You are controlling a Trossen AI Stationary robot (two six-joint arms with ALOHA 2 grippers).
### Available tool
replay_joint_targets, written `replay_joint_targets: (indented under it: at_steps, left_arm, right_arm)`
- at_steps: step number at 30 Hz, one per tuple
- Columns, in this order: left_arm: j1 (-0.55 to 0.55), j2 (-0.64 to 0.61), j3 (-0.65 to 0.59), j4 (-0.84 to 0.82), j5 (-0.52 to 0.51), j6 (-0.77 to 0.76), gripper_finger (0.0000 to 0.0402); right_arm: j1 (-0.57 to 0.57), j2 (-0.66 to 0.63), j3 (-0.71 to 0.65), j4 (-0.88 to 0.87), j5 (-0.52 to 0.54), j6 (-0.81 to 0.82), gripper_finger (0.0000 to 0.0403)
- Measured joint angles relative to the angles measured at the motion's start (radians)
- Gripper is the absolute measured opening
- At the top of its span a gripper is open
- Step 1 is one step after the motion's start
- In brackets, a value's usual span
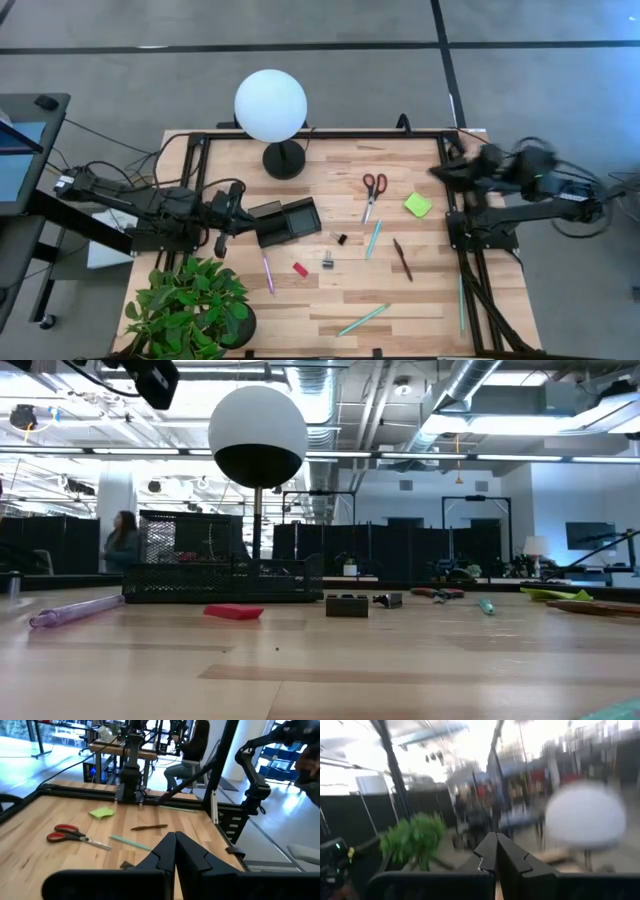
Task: Pick and place office supplies into organizer
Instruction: Put the black scissors into the black desk organizer
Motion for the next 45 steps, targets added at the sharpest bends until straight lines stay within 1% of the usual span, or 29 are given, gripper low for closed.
replay_joint_targets:
  at_steps: [3, 5, 8, 10, 13, 15, 19, 21, 23, 27, 33, 36, 38, 41, 45]
  left_arm:
    - [-0.044, 0.003, 0.0, -0.013, -0.044, 0.0, 0.0]
    - [-0.075, 0.014, 0.0, -0.005, -0.08, 0.0, 0.0]
    - [-0.119, 0.013, 0.001, 0.008, -0.135, 0.0, 0.0]
    - [-0.142, 0.014, 0.001, 0.005, -0.183, 0.0, 0.0]
    - [-0.169, 0.013, 0.001, 0.004, -0.249, -0.001, 0.0]
    - [-0.181, 0.013, 0.001, 0.001, -0.287, -0.001, 0.0]
    - [-0.188, 0.013, 0.001, -0.022, -0.339, -0.001, 0.0]
    - [-0.188, 0.013, 0.001, -0.029, -0.36, -0.001, 0.0]
    - [-0.188, 0.013, 0.001, -0.039, -0.381, -0.001, 0.0]
    - [-0.188, 0.013, 0.001, -0.04, -0.422, -0.016, 0.0]
    - [-0.188, 0.013, 0.001, -0.044, -0.442, -0.017, 0.0]
    - [-0.188, 0.013, 0.001, -0.079, -0.443, -0.052, 0.0]
    - [-0.188, 0.013, 0.001, -0.102, -0.444, -0.091, 0.0]
    - [-0.188, 0.013, 0.001, -0.134, -0.445, -0.131, 0.0]
    - [-0.188, 0.013, 0.001, -0.149, -0.446, -0.144, 0.0]
  right_arm:
    - [0.015, 0.082, -0.08, 0.064, 0.002, 0.085, 0.0]
    - [0.035, 0.181, -0.13, 0.094, 0.002, 0.094, 0.0]
    - [0.056, 0.328, -0.161, 0.079, 0.003, 0.083, 0.0]
    - [0.066, 0.401, -0.163, 0.099, 0.034, 0.094, 0.0]
    - [0.074, 0.505, -0.167, 0.063, 0.171, 0.164, 0.0]
    - [0.076, 0.555, -0.168, 0.016, 0.296, 0.211, 0.0]
    - [0.069, 0.631, -0.167, -0.139, 0.553, 0.292, 0.0]
    - [0.051, 0.659, -0.167, -0.173, 0.622, 0.335, 0.0]
    - [0.028, 0.683, -0.167, -0.178, 0.629, 0.366, 0.0]
    - [-0.024, 0.727, -0.167, -0.162, 0.587, 0.475, 0.0]
    - [-0.137, 0.805, -0.167, -0.195, 0.547, 0.482, 0.0004]
    - [-0.178, 0.852, -0.167, -0.194, 0.464, 0.488, 0.0019]
    - [-0.191, 0.889, -0.167, -0.192, 0.439, 0.48, 0.0032]
    - [-0.196, 0.942, -0.166, -0.192, 0.454, 0.45, 0.0053]
    - [-0.206, 0.999, -0.156, -0.192, 0.528, 0.433, 0.0075]
